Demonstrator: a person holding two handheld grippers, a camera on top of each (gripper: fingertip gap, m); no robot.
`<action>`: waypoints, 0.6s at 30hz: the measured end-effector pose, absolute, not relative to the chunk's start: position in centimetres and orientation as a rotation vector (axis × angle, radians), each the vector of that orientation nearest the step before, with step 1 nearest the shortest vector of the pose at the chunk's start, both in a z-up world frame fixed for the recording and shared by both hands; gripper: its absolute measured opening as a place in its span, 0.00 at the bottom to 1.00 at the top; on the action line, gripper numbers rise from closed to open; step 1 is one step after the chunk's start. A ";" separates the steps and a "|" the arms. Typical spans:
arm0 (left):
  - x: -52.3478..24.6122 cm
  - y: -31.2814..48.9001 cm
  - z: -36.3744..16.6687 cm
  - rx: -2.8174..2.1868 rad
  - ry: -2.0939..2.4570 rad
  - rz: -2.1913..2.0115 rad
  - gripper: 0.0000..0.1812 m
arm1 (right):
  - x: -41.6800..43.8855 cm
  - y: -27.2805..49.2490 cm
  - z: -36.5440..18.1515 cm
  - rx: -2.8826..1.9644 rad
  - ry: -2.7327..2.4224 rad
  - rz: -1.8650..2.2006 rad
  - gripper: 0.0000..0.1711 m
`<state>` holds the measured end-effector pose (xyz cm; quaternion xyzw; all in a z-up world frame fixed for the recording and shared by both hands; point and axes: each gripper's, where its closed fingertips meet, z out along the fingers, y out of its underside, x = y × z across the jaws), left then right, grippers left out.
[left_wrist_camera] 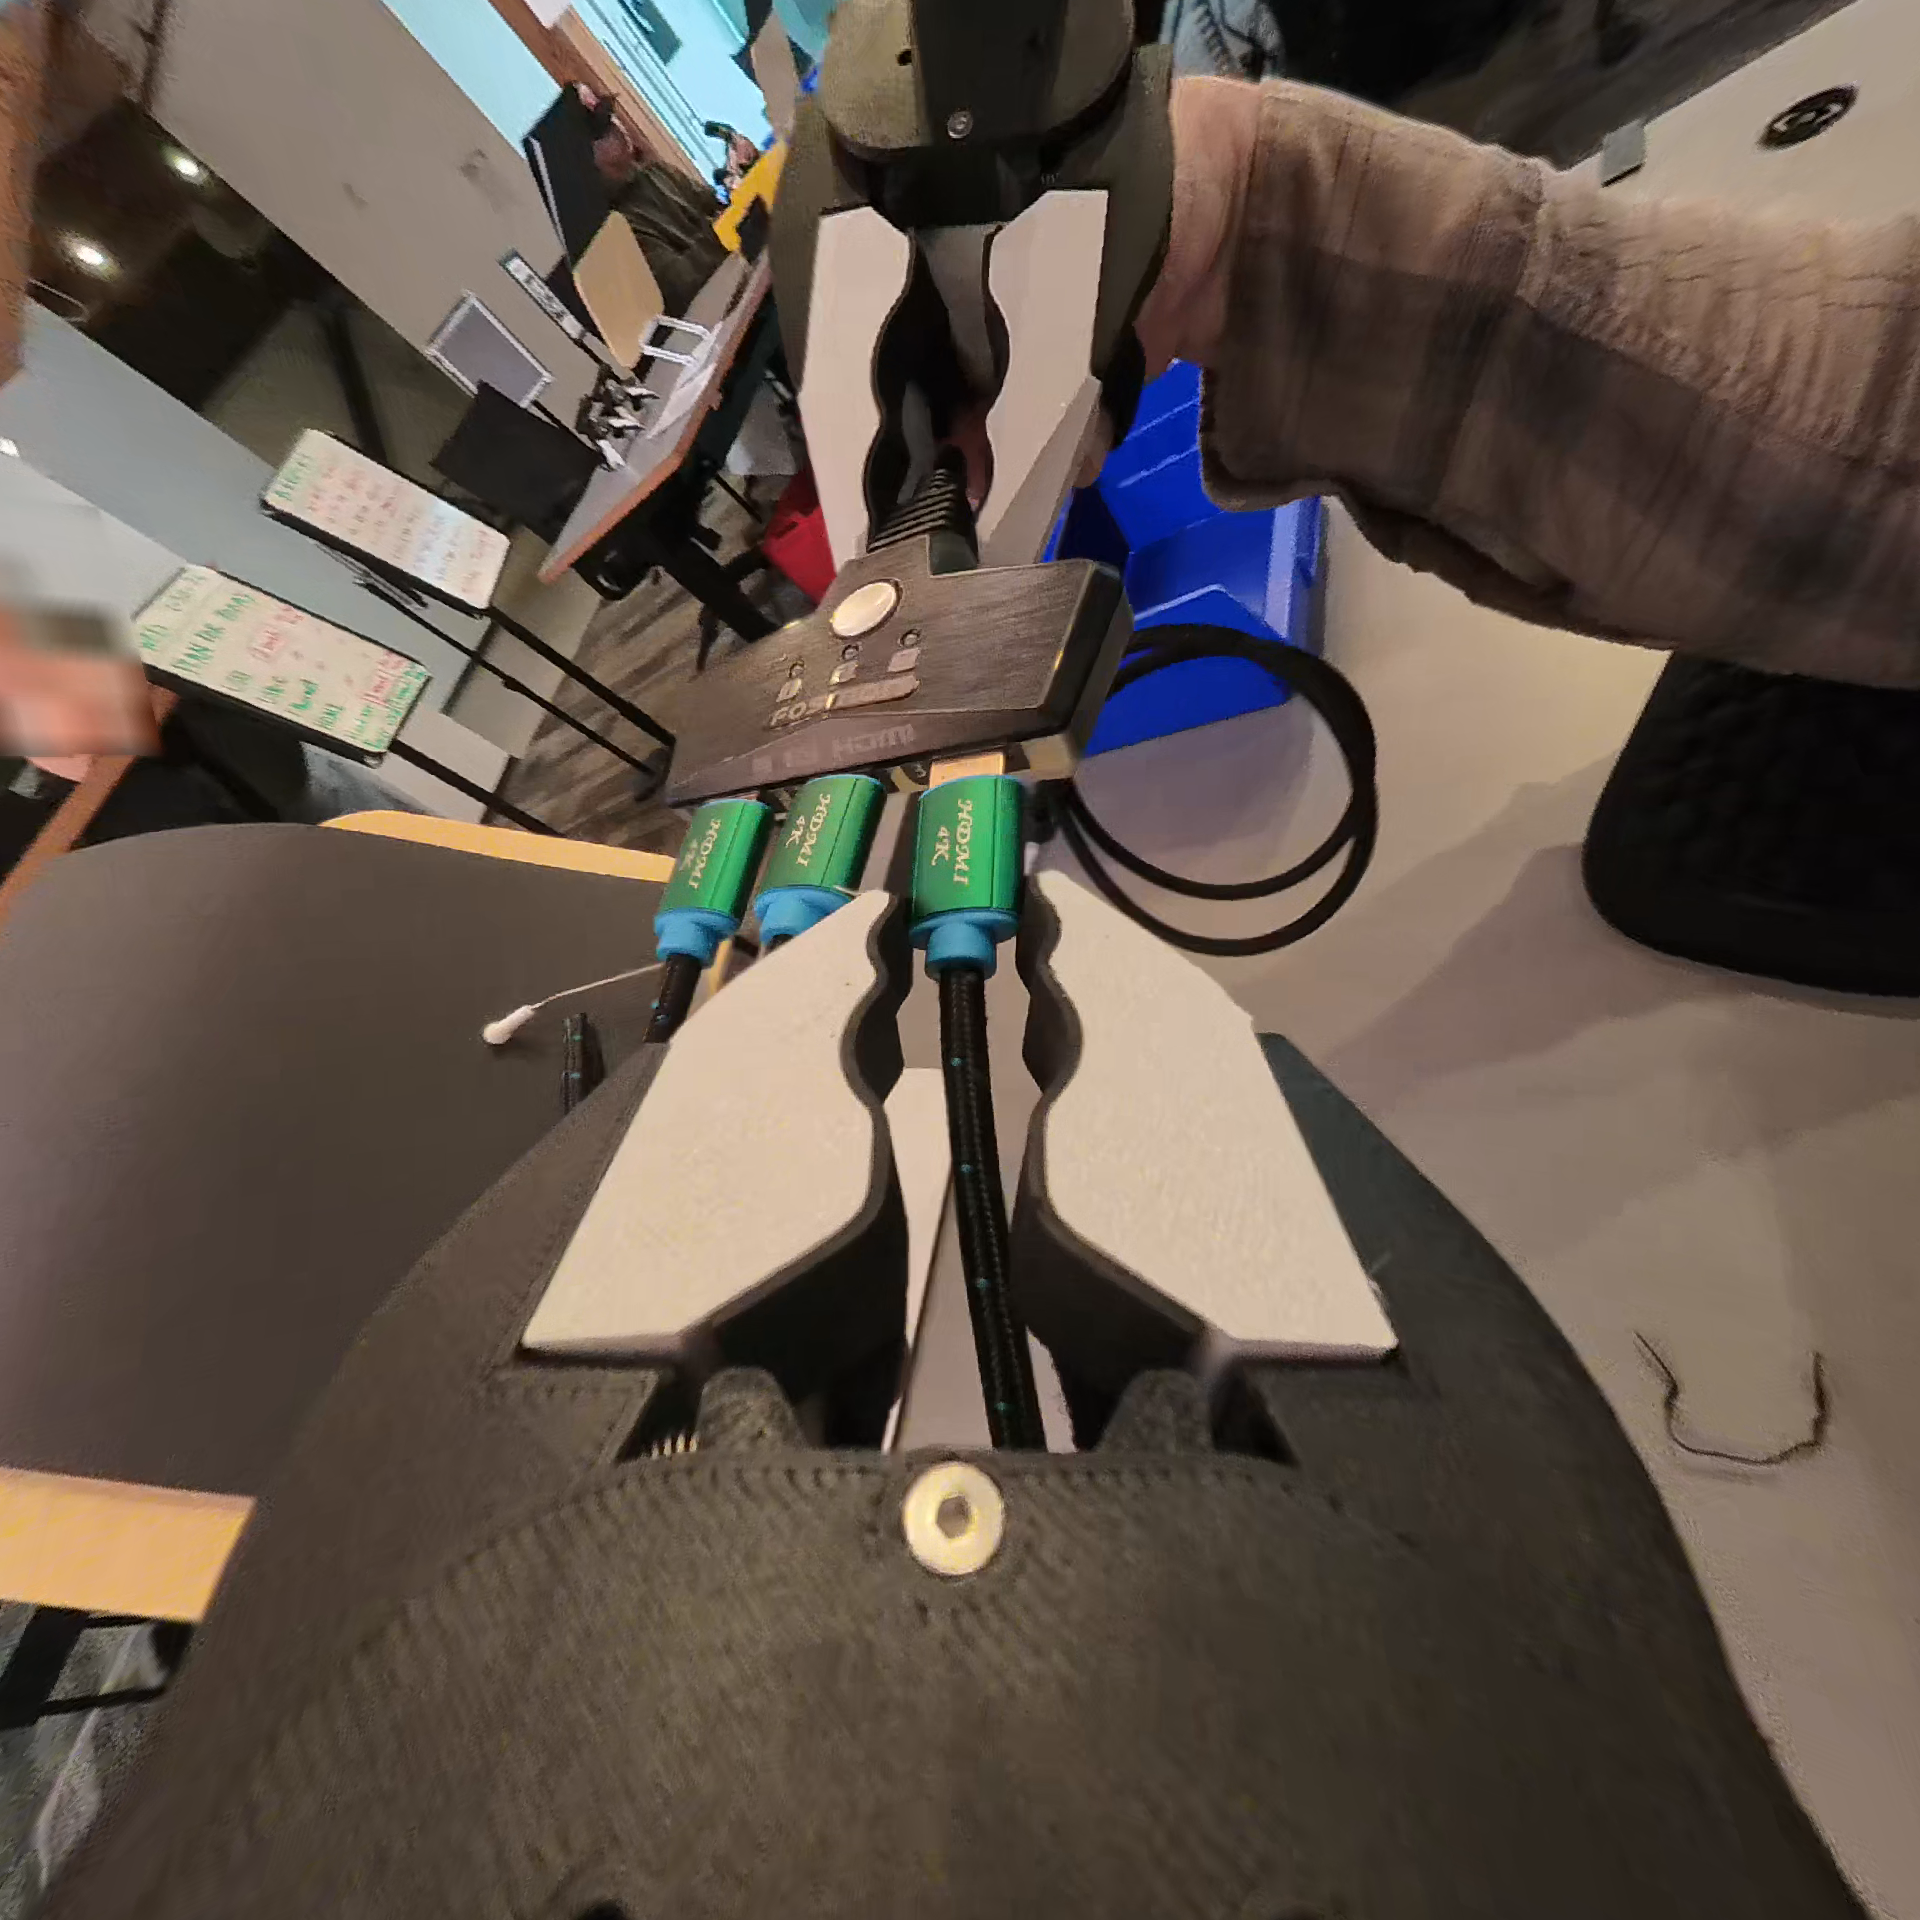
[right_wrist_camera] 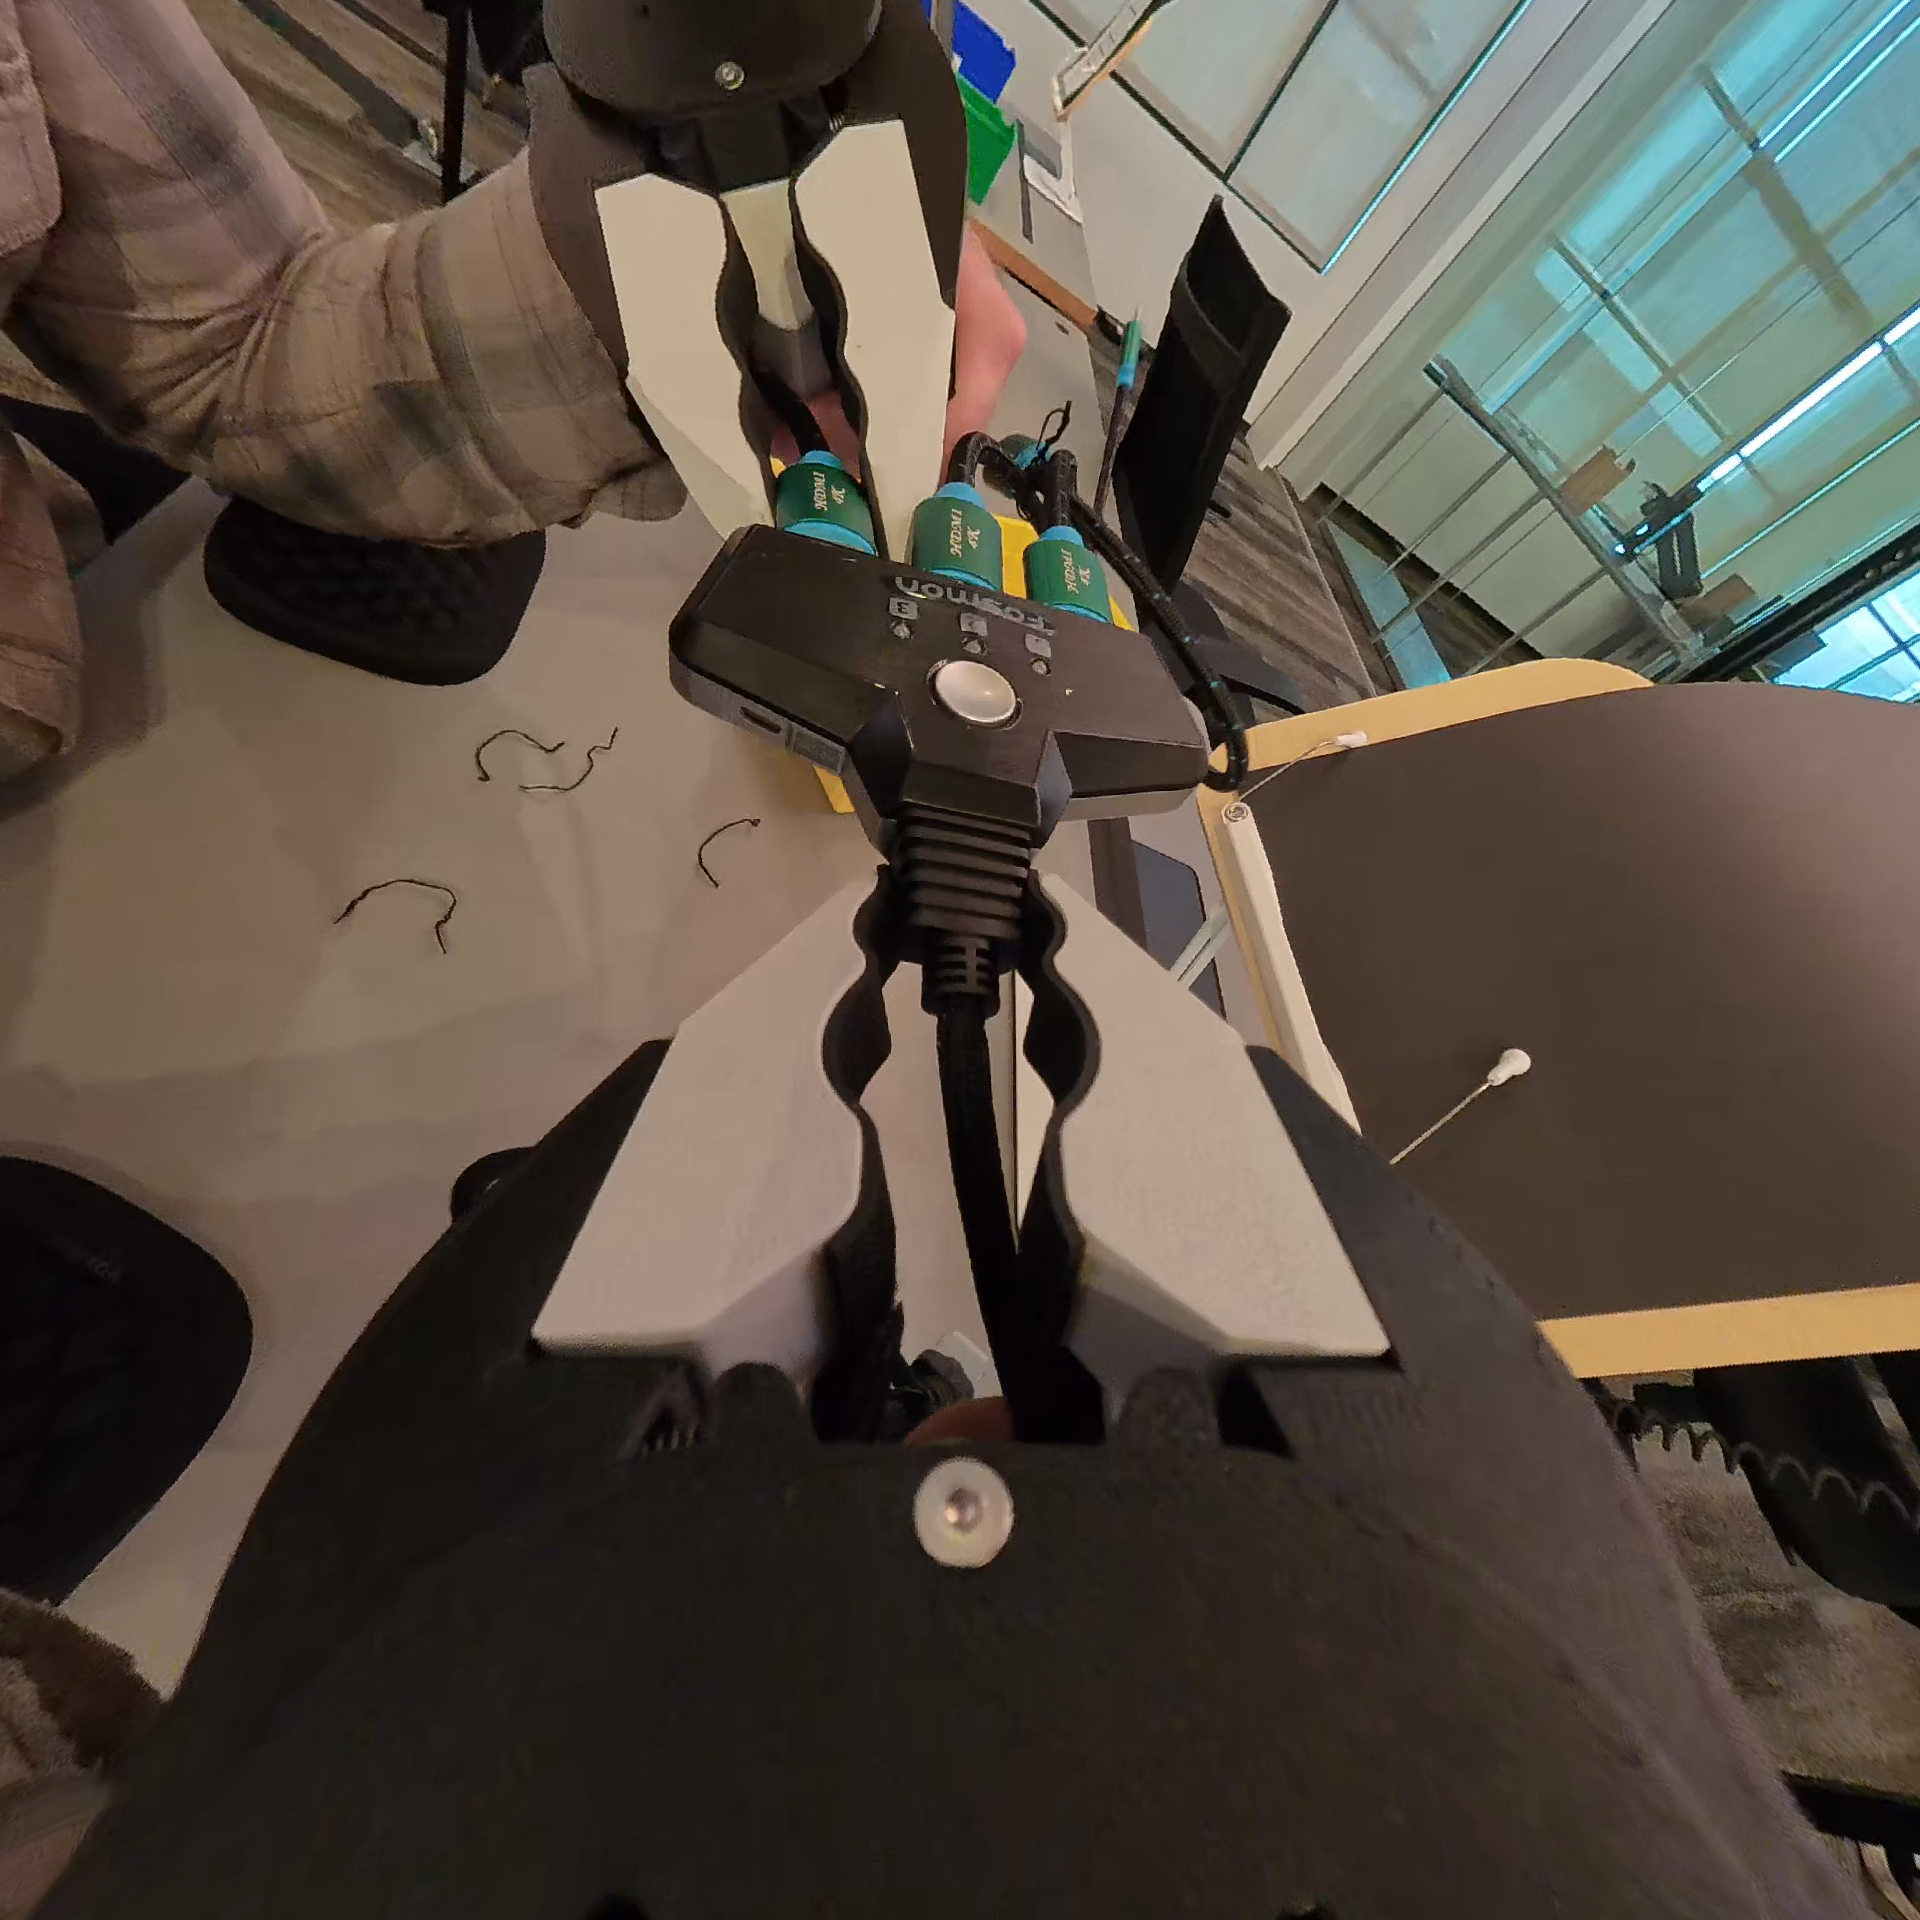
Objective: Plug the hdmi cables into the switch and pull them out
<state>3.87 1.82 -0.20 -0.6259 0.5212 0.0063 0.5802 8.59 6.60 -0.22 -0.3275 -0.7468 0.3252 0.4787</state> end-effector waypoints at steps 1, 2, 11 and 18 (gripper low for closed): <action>3.9 2.0 0.0 -1.457 1.206 0.029 0.11 | 8.6 6.7 -0.2 -0.807 -1.821 0.796 0.11; 3.8 2.1 0.2 -1.444 1.199 0.053 0.10 | 8.6 6.7 -0.2 -0.813 -1.819 0.796 0.11; 3.5 3.5 0.3 -1.334 1.224 0.433 0.08 | 8.9 7.3 -0.5 -0.864 -1.813 0.855 0.11; 3.5 5.1 0.0 -1.220 1.235 0.679 0.06 | 9.6 8.3 -1.0 -0.935 -1.804 0.851 0.11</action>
